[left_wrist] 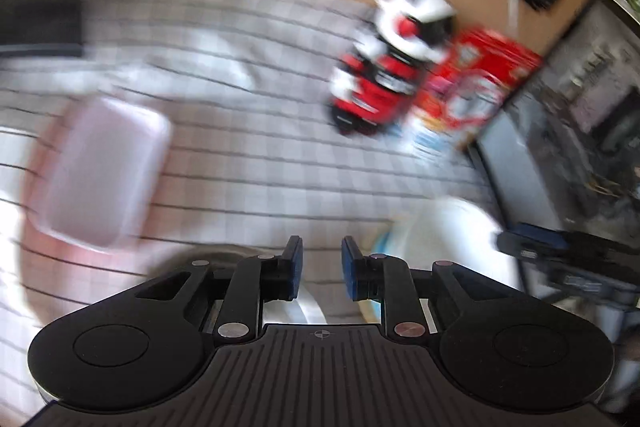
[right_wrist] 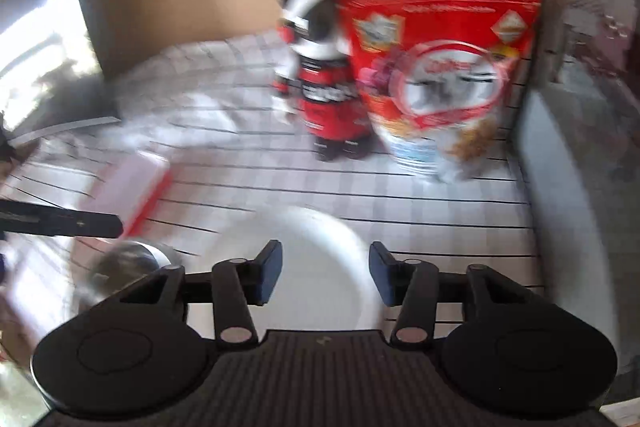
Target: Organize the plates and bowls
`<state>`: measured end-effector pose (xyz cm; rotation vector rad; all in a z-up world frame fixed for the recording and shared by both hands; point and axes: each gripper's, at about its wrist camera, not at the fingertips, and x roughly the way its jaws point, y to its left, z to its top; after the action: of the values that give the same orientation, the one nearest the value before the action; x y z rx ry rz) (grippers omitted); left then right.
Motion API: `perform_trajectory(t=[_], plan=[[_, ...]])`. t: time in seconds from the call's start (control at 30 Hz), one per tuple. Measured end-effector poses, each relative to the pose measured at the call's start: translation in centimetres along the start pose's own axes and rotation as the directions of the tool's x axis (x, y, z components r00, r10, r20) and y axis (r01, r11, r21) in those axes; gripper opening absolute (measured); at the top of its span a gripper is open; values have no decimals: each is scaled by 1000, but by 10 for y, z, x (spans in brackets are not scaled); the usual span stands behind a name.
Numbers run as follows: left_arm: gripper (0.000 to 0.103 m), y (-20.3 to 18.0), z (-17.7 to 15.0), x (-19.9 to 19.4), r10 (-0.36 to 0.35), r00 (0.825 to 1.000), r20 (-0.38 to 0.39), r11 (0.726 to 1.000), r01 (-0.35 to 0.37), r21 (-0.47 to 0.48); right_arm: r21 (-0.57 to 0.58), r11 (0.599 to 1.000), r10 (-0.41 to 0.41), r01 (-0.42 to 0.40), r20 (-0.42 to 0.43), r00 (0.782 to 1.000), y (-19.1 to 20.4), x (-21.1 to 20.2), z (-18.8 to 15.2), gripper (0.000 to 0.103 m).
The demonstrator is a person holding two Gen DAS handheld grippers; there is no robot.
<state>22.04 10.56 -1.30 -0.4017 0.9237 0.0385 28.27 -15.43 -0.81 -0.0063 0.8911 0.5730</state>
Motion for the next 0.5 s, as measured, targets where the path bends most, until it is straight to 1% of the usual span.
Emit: perform_trajectory(t=[0.07,0.13,0.23,0.3,0.4,0.5], plan=[[23,23,-3,-9,52,999,7,998,-52,-23,3,998,61,-61,-19,998,19,3,-1,52],[23,46,-9,-14,83,997,0,995,-83,-61,-17,994,109,-109,-40,993,44,7,-6,52],[23,71,-21,-17,97,995,-25,991,-99,-85,-39,987,151,-154,-79,985,80,14,-18,52],[23,82,-28,-14,92,995,-48,992,-96,-83,-38,981,183,-189,-125,975,102,20,-30,53],[23,93,-37,-3,101,991,-82,992,-107,-72,-40,978,192,-203,-191,963,129,29,-52,53],[23,101,-45,8,174,979,-109,983,-178,-35,-20,984,170,-180,-233,958,140,39,-70,52]])
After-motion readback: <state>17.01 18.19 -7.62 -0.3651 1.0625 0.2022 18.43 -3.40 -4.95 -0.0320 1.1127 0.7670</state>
